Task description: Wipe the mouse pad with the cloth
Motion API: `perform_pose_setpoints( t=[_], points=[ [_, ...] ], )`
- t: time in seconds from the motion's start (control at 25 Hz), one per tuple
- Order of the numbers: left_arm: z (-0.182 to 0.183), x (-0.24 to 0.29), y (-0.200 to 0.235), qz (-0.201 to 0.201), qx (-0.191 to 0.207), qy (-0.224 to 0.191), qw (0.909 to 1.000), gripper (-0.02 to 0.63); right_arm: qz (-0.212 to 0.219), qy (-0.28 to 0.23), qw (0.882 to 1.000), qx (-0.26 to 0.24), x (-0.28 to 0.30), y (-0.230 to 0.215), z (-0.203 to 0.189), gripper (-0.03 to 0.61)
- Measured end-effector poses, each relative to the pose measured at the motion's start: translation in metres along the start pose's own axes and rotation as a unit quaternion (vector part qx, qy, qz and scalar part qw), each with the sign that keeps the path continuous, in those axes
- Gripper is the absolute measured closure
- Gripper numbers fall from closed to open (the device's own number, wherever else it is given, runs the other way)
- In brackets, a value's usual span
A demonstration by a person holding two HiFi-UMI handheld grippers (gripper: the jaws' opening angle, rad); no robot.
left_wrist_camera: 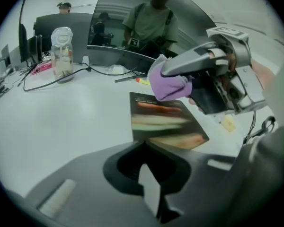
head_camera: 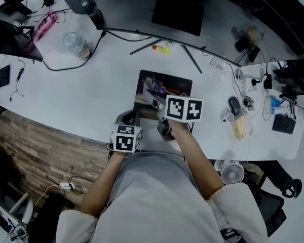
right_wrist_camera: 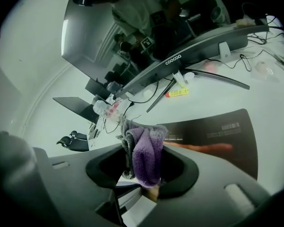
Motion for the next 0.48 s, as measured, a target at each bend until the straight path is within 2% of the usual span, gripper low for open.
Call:
perform_pose_setpoints(
  t=[0.48],
  points=[
    [-0.004, 0.005, 0.006, -0.013, -0.019, -0.002, 0.9997, 0.614, -0.019, 0.017, 0.999, 0.026, 0.051, -0.020, 0.026, 0.394]
  ],
)
Point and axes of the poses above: the fingertips, and each gripper's own axes: x forward along the fingers, y to its left, z out of its top, the point moved 3 cm from there along -x, backward along the fingers, and after that the axes turned 10 degrees about x, right-handed, at the moved point
